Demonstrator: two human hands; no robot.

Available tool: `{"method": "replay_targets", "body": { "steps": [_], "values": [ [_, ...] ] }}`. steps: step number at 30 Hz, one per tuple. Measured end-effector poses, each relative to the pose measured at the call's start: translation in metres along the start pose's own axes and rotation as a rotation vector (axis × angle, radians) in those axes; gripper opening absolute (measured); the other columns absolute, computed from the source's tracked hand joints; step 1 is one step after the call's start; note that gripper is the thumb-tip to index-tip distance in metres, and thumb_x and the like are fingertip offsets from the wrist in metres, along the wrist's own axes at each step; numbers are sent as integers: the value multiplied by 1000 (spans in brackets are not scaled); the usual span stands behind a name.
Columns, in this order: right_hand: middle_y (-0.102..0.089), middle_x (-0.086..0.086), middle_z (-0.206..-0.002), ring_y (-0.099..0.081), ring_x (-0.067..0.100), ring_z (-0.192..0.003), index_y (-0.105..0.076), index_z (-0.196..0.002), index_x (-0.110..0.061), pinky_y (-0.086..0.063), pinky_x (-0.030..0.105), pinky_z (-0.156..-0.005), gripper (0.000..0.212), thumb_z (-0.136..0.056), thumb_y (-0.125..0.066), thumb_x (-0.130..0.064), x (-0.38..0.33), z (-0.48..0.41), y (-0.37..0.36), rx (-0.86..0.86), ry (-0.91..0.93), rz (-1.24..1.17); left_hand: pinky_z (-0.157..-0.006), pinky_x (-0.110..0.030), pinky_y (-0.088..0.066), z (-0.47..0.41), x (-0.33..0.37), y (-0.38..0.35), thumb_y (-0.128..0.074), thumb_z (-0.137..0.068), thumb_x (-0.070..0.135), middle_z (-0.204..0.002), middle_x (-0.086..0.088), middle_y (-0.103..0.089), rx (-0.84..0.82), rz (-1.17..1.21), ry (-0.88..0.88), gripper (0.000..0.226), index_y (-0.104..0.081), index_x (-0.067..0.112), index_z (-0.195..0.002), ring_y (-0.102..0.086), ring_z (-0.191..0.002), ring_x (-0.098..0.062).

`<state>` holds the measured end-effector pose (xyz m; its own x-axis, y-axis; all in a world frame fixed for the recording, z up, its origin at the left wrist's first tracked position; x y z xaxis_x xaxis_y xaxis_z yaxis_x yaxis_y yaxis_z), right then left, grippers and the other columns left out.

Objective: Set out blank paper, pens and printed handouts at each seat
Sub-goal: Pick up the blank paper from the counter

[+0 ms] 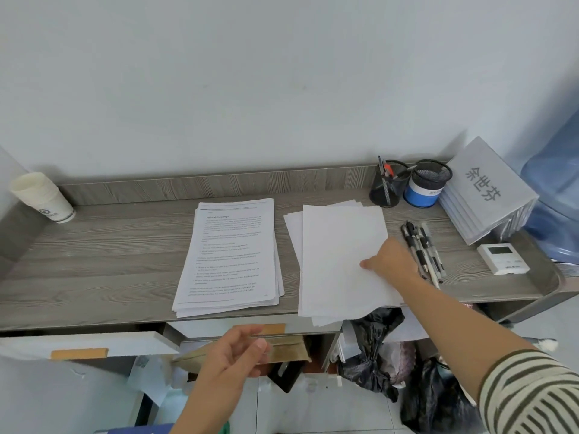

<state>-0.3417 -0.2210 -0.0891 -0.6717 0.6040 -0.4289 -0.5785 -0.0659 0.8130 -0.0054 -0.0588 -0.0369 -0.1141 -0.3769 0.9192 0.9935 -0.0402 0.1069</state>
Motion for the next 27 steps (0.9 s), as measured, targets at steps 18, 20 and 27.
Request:
{"method": "replay_targets", "body": {
  "steps": [18,20,27],
  "values": [
    [-75,8,-107,-71,29,-95,-68,-106,-13,-56,43,-87,21,-89,-65,-3,-41,42,88,-199,435,-980,-102,-38,-45,-153,102,-57,-80,-74,25,-137,-4,-55,-144,42,-63,79,-39,16,-141,-56,-122,-22],
    [-76,3,-103,-72,24,-92,-68,-105,-15,-57,38,-83,21,-89,-64,-3,-45,45,92,-211,482,-998,-92,-33,-52,-158,128,-65,-75,-77,8,-121,-6,-69,-206,169,-154,46,-60,14,-121,-66,-110,-23],
    [-76,-1,-103,-71,20,-98,-70,-104,-11,-55,34,-87,26,-83,-67,4,-37,34,90,-179,497,-1009,-94,-39,-53,-165,151,-71,-73,-78,-2,-102,-8,-75,-182,60,-269,18,-74,10,-92,-69,-102,-27]
  ]
}}
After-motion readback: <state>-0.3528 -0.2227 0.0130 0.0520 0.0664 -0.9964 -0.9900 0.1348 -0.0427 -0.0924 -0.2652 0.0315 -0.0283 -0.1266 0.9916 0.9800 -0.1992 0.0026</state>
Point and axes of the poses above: each hand's wrist, its own z-axis away from the middle knuckle, its own y-axis out of the back of the hand, x = y × z, the point moved 6 cm from there along -z, towards the middle knuckle
